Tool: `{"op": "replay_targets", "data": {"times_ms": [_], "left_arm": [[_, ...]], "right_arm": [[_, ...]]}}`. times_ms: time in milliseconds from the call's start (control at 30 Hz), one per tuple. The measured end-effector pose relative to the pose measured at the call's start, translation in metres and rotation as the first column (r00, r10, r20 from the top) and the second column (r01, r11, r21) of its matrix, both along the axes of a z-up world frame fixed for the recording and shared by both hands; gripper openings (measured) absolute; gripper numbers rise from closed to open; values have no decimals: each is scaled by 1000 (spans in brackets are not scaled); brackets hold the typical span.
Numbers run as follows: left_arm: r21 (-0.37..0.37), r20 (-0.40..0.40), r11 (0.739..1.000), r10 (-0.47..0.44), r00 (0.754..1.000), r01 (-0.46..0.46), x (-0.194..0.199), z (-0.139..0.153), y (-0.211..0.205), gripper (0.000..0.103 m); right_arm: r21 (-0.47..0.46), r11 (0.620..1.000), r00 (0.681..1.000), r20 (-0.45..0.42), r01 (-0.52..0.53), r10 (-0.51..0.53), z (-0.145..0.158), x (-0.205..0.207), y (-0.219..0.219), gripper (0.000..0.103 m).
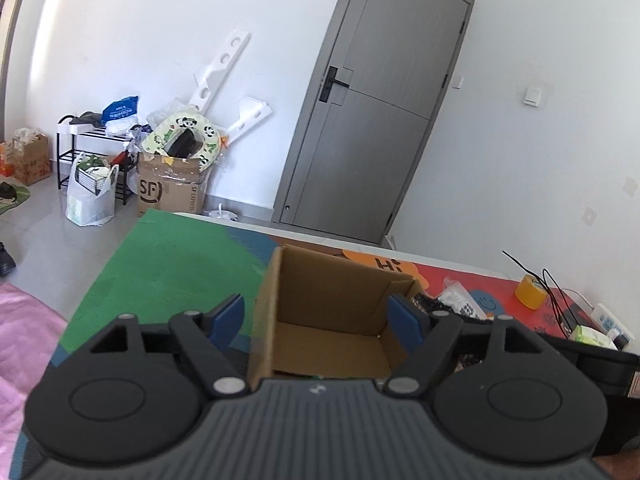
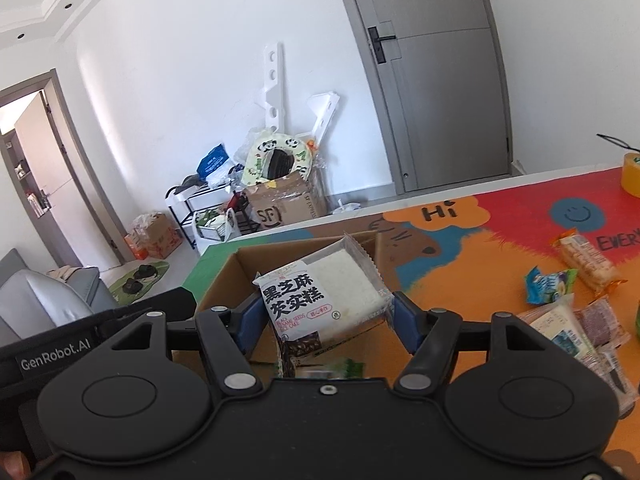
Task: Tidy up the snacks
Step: 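Carry both packs over the box and release them inside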
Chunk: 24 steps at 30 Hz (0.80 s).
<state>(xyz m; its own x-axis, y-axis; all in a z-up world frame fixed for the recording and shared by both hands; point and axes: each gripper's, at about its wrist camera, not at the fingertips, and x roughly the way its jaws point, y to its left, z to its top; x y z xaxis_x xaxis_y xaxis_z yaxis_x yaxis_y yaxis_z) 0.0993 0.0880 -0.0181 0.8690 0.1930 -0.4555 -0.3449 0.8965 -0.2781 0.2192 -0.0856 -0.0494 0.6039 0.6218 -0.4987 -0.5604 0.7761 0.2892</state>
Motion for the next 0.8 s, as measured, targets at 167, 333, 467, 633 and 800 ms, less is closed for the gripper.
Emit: {"op": "replay_targets", "data": {"times_ms": [167,333,467,633,800], "left_arm": [[-1,-17,1000,30,999,-30,-8,-1,5,86],[-13,-36,999,37,999,-38,-16,-4,2,91],[-22,-36,999,23,999,-23,-16,-4,-3,95],[-23,-38,1000,0,999,-1,-14,-3,-19,96],[0,-36,999,-53,998,53,-12,-1,-43,97]], "right_arm": [[11,1000,1000,19,-14,14,5,-9,-3,77],[15,1000,1000,26,11,-12,10,-17,-17,79],[2,999,999,26,42,-42,7,-24,-35,84],[-11,995,995,18,102,-102,3,-28,-65,89],[-13,987,987,24,159,-158,1,-33,-92,99]]}}
